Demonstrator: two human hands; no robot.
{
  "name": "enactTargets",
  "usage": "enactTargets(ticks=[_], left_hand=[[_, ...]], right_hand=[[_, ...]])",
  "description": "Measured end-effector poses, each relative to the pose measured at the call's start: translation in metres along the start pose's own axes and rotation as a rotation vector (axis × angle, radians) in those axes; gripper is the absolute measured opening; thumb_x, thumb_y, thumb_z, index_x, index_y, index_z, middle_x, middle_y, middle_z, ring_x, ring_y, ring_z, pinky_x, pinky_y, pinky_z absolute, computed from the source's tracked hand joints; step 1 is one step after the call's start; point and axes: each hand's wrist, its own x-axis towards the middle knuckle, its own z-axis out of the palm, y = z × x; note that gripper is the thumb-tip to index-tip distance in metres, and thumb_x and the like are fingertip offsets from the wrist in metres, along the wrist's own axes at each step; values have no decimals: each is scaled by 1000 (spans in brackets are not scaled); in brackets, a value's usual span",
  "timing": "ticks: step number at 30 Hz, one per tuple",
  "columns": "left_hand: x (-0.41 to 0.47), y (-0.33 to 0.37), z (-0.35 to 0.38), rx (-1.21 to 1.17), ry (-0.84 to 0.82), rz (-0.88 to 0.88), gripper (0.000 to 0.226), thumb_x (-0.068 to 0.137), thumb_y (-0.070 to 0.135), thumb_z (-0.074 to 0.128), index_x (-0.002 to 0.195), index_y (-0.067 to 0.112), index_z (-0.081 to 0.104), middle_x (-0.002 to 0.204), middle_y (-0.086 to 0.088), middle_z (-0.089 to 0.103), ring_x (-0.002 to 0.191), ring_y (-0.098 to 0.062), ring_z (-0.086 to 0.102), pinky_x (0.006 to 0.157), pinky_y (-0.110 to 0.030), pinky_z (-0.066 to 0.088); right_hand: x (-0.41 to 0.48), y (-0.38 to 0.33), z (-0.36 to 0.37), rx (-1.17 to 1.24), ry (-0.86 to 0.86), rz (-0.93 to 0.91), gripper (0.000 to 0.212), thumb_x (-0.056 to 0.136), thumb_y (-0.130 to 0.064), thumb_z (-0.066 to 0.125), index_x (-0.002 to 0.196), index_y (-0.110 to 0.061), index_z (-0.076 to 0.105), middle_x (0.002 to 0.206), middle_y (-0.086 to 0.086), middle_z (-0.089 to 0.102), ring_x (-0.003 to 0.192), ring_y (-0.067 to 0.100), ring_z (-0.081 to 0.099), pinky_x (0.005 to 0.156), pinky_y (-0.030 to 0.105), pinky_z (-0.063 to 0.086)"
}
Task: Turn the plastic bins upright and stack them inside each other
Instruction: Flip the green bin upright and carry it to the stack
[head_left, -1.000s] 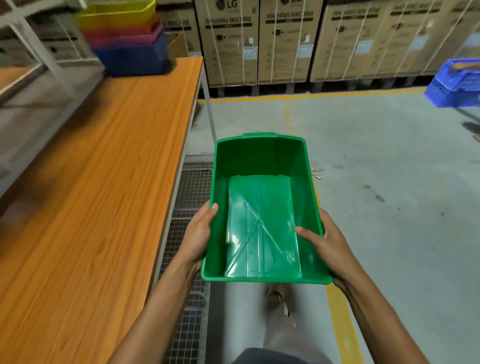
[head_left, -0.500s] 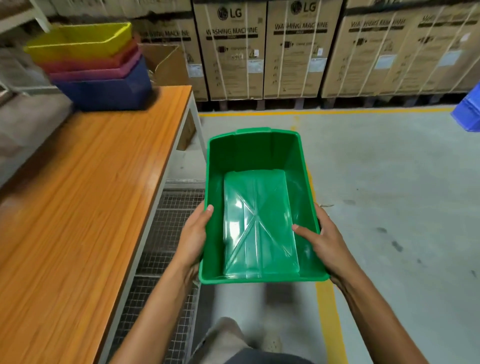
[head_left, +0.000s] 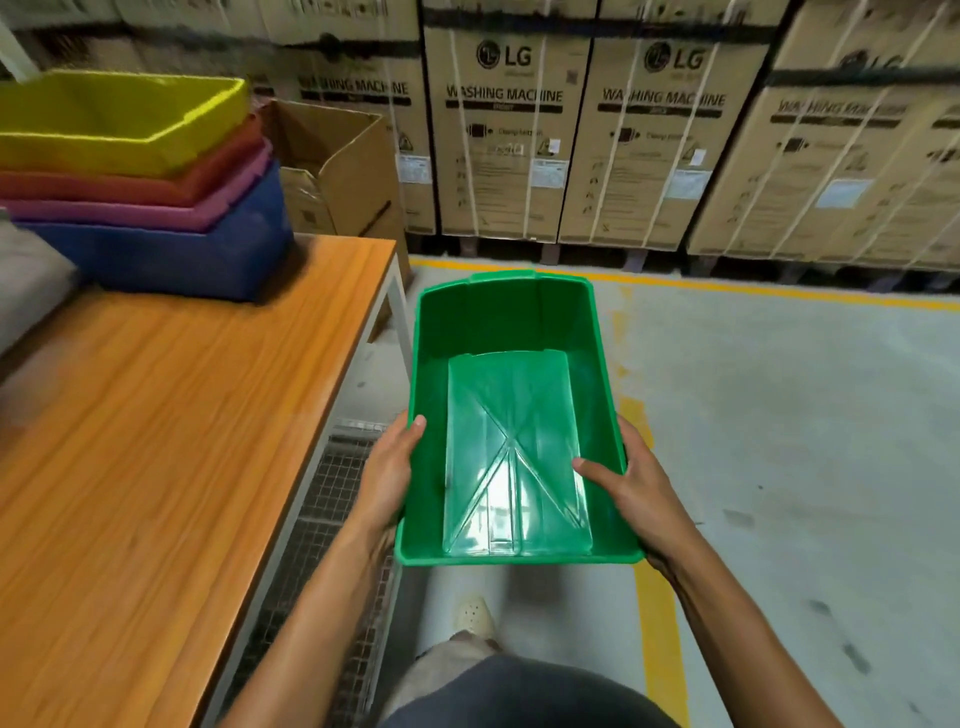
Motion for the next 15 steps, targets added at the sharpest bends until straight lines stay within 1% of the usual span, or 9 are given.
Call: enactTargets(ticks=[3,5,6,7,8,10,12,14,15], left_hand=[[61,35,-6,7,26,44,31,102,32,47,128,27,64,125,-5,70,114,-28,67,103,-53,47],[97,61,-7,-16,77,70,29,102,26,48,125,24,66,121,-6,72,110,-26,69,99,-47,50],[113,74,-8,-36,104,85,29,102,23,48,125,22,65,120,-4,72,110,-24,69,100,-45,50],[127,87,-8,-52,126,107,30,102,21,48,128,20,64,122,-2,71,113,-24,67,103,-46,48],[140,99,-9,-56,139,136,32,102,20,48,131,19,62,125,-2,70,116,-24,65,106,-47,45],[164,124,-11,-51,170,208,32,101,19,49,131,19,61,127,-1,69,116,-22,64,105,-45,45],[185,148,-13,-60,201,274,31,101,17,49,129,21,61,121,0,71,105,-16,68,92,-38,50],[205,169,-14,-76,230,337,32,100,16,49,130,18,60,116,1,72,97,-12,69,82,-31,52],[215,180,-13,-88,248,372,31,100,15,48,129,16,60,115,0,72,95,-12,69,80,-29,53]], right_hand=[[71,-31,11,-27,-17,-42,60,88,-14,72,139,-35,48,124,-21,64,108,-5,64,96,29,51],[113,-54,19,-23,-39,-78,58,89,-12,71,136,-37,48,122,-26,61,102,-14,62,88,16,51],[132,-66,22,-21,-48,-95,58,89,-12,70,135,-37,46,120,-28,60,98,-18,61,81,8,50],[150,-76,25,-26,-55,-114,58,89,-12,69,137,-36,46,120,-28,59,97,-20,60,77,5,49],[168,-86,28,-38,-66,-134,58,89,-13,69,138,-34,46,122,-26,60,99,-18,60,79,7,49],[206,-107,34,-46,-108,-165,62,89,-15,70,142,-33,44,128,-20,61,108,-8,62,91,21,51],[245,-129,42,-44,-159,-205,64,89,-16,71,144,-34,43,132,-16,61,114,1,62,97,30,50],[284,-151,50,-41,-214,-260,64,88,-15,71,144,-32,43,132,-14,62,116,3,62,100,32,49],[304,-162,55,-32,-249,-285,63,88,-14,70,143,-32,44,132,-15,62,116,2,62,100,32,49]])
